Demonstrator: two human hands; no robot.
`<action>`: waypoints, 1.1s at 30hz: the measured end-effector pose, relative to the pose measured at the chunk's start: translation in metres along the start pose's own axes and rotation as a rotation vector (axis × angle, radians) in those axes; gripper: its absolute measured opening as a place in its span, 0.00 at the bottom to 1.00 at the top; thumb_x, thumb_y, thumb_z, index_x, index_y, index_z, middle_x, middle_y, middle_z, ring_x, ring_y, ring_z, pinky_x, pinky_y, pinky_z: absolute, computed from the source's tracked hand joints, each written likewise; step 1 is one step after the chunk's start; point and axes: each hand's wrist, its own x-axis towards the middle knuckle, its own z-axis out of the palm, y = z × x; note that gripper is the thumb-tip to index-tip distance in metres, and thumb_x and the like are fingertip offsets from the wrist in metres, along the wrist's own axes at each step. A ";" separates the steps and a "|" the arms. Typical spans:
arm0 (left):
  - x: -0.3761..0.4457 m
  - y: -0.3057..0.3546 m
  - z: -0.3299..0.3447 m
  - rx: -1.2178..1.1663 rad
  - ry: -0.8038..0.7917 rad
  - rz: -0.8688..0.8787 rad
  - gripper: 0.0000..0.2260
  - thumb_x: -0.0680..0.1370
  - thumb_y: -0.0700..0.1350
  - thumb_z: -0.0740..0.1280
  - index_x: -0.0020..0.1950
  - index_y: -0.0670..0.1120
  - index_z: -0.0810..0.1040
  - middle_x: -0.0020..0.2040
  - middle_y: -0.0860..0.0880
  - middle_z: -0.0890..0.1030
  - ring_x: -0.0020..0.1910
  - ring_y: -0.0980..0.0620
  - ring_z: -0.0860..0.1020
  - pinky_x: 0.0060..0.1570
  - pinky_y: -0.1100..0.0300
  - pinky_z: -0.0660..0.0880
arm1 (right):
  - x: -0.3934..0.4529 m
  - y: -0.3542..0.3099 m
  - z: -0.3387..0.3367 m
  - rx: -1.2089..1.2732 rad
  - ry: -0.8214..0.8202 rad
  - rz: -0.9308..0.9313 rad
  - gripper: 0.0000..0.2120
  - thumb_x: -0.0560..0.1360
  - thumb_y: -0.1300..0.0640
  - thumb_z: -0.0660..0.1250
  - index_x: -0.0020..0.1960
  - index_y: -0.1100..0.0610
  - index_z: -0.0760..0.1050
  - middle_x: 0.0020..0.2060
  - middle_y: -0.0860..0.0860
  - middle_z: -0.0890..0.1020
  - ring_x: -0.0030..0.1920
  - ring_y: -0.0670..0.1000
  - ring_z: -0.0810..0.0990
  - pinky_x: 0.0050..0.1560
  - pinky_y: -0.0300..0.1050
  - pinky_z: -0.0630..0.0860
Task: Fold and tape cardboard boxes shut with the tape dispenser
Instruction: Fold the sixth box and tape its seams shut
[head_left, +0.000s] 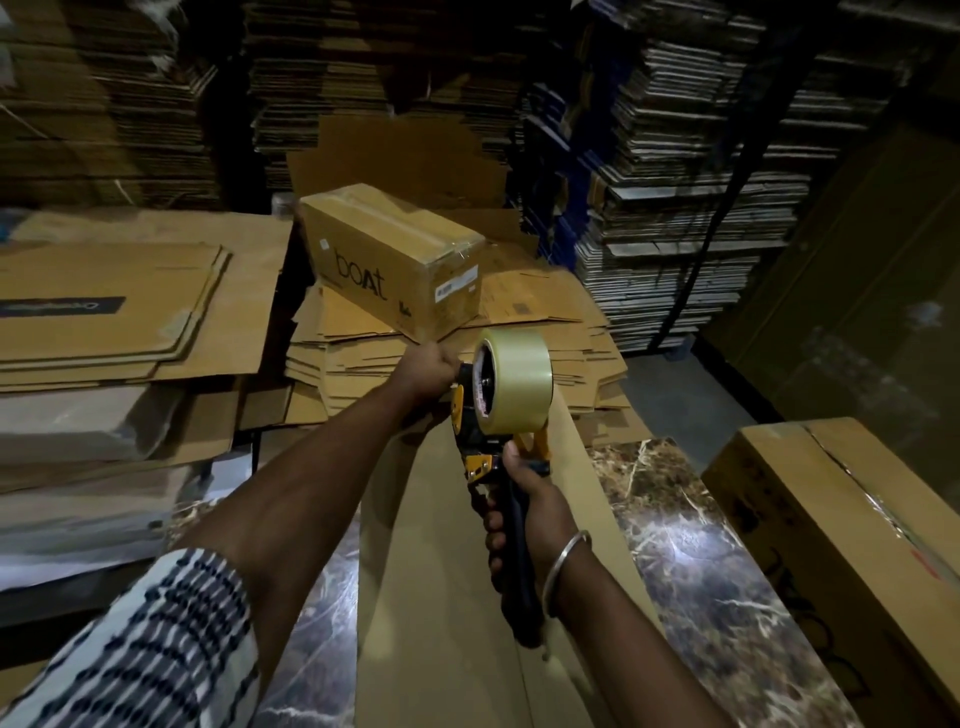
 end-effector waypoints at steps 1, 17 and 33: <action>-0.004 -0.001 -0.001 -0.002 -0.029 0.002 0.08 0.78 0.42 0.66 0.45 0.39 0.82 0.45 0.40 0.82 0.42 0.45 0.78 0.40 0.57 0.71 | 0.000 0.000 0.000 -0.008 -0.001 -0.007 0.29 0.74 0.30 0.62 0.31 0.55 0.68 0.26 0.49 0.66 0.24 0.49 0.62 0.28 0.41 0.57; -0.040 -0.004 -0.004 0.453 0.012 0.234 0.15 0.80 0.54 0.61 0.36 0.50 0.76 0.37 0.48 0.78 0.38 0.46 0.76 0.37 0.55 0.69 | -0.046 0.044 -0.020 -0.064 0.027 -0.026 0.28 0.71 0.29 0.66 0.31 0.53 0.69 0.27 0.50 0.66 0.24 0.50 0.61 0.27 0.41 0.57; -0.088 -0.020 0.012 0.798 -0.344 0.509 0.31 0.79 0.60 0.44 0.82 0.55 0.53 0.82 0.54 0.50 0.81 0.52 0.42 0.77 0.44 0.42 | -0.064 0.057 -0.027 -0.069 0.053 -0.021 0.27 0.71 0.32 0.66 0.30 0.54 0.68 0.26 0.51 0.67 0.25 0.50 0.61 0.28 0.41 0.57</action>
